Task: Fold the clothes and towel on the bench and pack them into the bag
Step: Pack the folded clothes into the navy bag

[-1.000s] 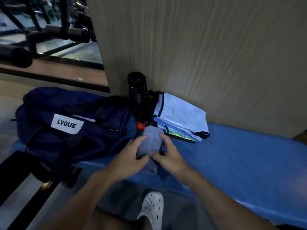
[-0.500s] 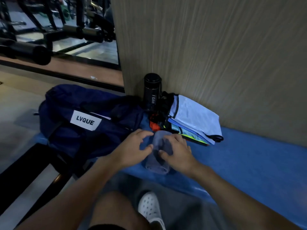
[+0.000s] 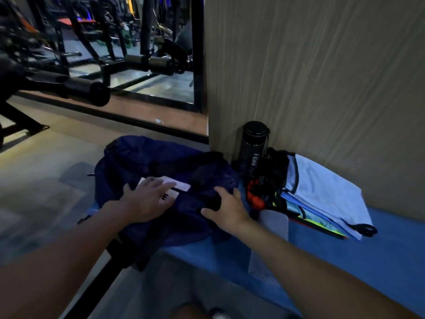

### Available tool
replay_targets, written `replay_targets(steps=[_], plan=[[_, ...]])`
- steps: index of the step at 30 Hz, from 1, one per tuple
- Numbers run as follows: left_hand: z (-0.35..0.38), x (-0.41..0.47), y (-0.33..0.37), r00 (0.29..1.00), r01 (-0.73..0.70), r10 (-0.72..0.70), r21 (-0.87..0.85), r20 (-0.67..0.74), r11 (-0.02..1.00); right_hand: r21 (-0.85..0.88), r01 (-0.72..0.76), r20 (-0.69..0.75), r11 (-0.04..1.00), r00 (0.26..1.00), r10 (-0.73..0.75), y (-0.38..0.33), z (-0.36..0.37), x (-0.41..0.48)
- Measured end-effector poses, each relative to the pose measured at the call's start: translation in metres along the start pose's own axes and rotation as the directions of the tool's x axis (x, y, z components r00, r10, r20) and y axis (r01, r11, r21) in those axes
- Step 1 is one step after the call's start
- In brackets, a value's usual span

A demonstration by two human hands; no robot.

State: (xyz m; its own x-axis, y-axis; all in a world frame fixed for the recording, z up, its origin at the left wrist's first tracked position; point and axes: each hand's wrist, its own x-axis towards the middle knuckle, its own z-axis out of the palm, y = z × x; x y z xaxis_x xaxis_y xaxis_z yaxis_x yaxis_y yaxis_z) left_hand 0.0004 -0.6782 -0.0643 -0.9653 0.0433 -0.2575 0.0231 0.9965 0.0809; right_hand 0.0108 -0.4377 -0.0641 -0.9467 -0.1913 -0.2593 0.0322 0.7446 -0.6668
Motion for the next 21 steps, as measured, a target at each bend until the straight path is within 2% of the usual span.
replay_targets(steps=[8, 11, 12, 14, 17, 21], plan=[[0.029, -0.026, 0.003, 0.997, -0.011, 0.018, 0.086, -0.071, 0.996, -0.083, -0.036, -0.104, 0.996, 0.994, 0.027, 0.007, 0.004, 0.011], [0.021, -0.032, -0.002, 0.994, -0.063, 0.062, -0.002, -0.090, 0.998, -0.135, -0.045, -0.175, 0.990, 0.984, 0.020, 0.013, -0.007, 0.019], [0.017, -0.034, -0.005, 0.989, -0.081, 0.077, -0.030, -0.123, 0.996, -0.125, -0.056, -0.193, 0.991, 0.981, 0.031, 0.015, -0.010, 0.021], [0.009, -0.035, -0.015, 0.963, -0.089, 0.093, 0.027, -0.252, 0.996, -0.115, -0.070, -0.214, 0.991, 0.976, 0.044, 0.019, -0.013, 0.024], [-0.001, -0.033, -0.036, 0.932, 0.057, -0.006, 0.132, -0.362, 0.990, -0.082, -0.063, -0.220, 0.995, 0.974, 0.044, 0.025, -0.011, 0.028], [-0.008, -0.018, -0.078, 0.937, 0.251, -0.208, 0.128, -0.279, 0.960, 0.163, -0.023, -0.230, 0.986, 0.971, 0.061, 0.026, -0.002, 0.030]])
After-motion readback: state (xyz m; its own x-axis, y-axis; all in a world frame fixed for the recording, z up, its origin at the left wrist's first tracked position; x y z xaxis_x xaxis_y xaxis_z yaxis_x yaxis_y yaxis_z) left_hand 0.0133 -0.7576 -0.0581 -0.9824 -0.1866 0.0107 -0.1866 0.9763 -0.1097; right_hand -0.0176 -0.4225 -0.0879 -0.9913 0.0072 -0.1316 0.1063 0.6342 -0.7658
